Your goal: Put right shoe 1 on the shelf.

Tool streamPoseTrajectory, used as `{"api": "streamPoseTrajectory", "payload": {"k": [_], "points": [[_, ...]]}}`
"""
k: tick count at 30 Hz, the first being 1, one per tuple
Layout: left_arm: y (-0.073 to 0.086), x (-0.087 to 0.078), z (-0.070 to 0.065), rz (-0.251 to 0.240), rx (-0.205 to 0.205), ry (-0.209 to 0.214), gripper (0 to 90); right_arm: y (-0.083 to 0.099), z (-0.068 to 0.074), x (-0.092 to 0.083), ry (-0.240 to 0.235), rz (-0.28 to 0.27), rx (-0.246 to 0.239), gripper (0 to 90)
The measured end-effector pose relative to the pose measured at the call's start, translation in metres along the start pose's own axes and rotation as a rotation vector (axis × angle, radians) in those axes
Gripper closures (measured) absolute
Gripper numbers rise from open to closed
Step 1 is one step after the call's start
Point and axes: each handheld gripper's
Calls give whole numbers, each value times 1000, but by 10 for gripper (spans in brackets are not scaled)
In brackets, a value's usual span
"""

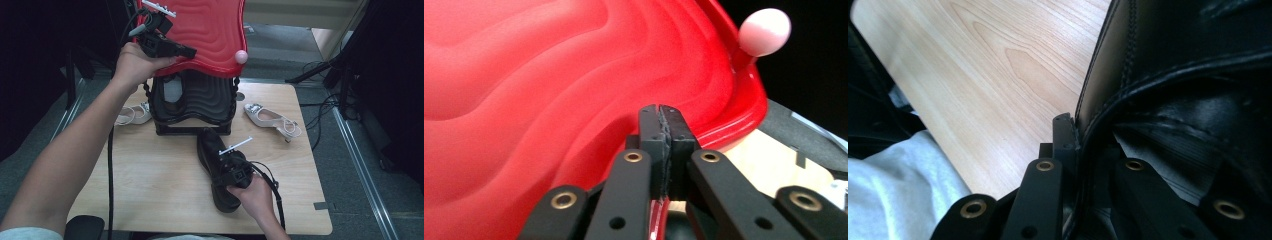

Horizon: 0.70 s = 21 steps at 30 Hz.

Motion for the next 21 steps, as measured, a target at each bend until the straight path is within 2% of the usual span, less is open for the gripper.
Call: {"api": "streamPoseTrajectory", "payload": {"k": [6,8,11,12,21], "points": [[1,0,0,-6,-6,-1,896,2,-8,-18,-25,-34,15,878],[1,0,0,-2,-14,1,896,2,-13,-30,-49,-64,32,880],[0,0,-1,3,1,-13,898,1,-16,-39,-101,-61,47,881],[0,0,-1,3,1,-13,899,1,-16,-39,-101,-61,47,881],[0,0,-2,8,1,-18,900,2,1,-60,-131,-55,0,879]]}}
Point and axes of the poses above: each handheld gripper's, and its own axes: x roughly forward along the jaws, y roughly out of its underside, z roughly to its left, and after that the axes turned 15 degrees about x, right-handed
